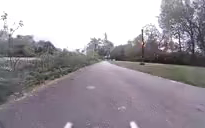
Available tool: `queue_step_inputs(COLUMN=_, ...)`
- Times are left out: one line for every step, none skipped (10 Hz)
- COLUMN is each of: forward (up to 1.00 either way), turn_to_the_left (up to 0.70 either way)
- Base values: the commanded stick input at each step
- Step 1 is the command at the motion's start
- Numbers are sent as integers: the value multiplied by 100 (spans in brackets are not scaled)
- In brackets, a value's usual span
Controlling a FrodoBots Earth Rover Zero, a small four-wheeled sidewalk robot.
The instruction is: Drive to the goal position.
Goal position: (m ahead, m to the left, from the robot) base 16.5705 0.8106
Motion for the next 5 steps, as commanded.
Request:
queue_step_inputs(forward=70, turn_to_the_left=0)
queue_step_inputs(forward=70, turn_to_the_left=0)
queue_step_inputs(forward=70, turn_to_the_left=0)
queue_step_inputs(forward=70, turn_to_the_left=0)
queue_step_inputs(forward=70, turn_to_the_left=0)
